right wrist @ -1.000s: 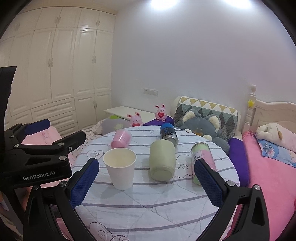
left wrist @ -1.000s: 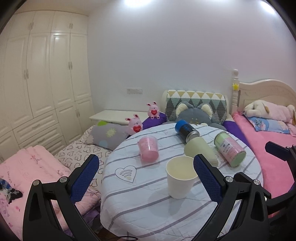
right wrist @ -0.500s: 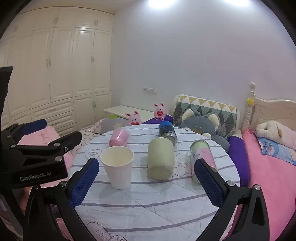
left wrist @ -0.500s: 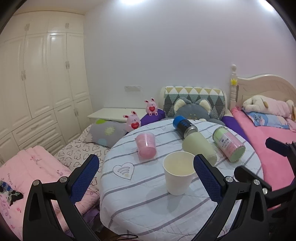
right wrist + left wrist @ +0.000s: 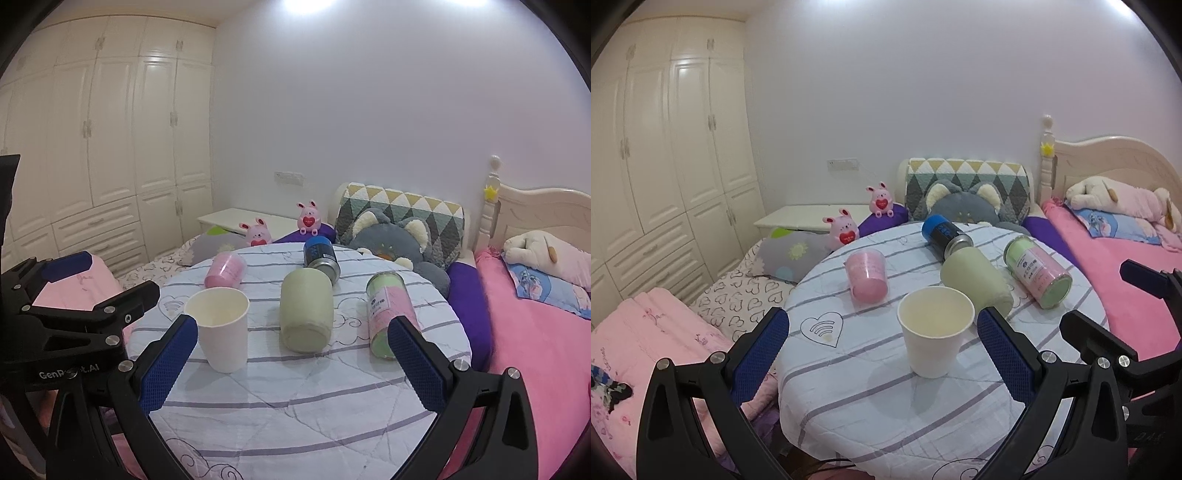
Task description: Flip cup upright
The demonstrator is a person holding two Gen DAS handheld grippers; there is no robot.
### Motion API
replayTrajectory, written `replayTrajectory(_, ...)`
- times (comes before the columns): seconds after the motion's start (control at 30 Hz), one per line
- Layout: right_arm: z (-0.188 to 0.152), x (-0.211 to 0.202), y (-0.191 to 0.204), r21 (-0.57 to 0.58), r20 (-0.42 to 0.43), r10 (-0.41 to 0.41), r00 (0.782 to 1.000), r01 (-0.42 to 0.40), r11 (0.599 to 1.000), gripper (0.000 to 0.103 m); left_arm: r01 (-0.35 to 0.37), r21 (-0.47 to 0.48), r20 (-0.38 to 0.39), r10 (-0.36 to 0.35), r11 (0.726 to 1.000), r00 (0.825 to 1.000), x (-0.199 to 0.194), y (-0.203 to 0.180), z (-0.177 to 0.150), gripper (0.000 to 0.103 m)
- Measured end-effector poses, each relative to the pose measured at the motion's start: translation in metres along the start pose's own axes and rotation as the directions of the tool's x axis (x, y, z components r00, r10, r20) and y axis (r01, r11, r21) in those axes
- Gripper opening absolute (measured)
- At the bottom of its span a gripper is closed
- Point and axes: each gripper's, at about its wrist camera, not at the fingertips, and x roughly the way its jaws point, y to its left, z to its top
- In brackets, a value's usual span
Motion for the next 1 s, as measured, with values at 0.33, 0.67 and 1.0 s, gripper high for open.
replayTrajectory(0.33, -0.002, 0.001, -0.001, -0.001, -0.005, 0.000, 1.000, 0.000, 1.000, 0.103, -0.014, -0.007, 0.014, 0.014, 1.000, 1.000, 0.001, -0.001, 0.000, 0.103)
replayTrajectory(0.67, -0.005, 0.014, -0.001, -0.006, -0.046, 0.007, 0.999, -0.007, 1.000, 0.103, 0.000, -0.021, 0.005, 0.000, 1.000, 1.000, 0.011, 0.008, 0.002, 0.103)
replayTrajectory(1.0, -0.016, 0.053, 0.016, -0.020, -0.191, 0.087, 0.978, -0.092, 0.996, 0.103, 0.003, -0.041, -0.047, -0.005, 0.999, 0.999, 0.031, 0.035, 0.001, 0.103)
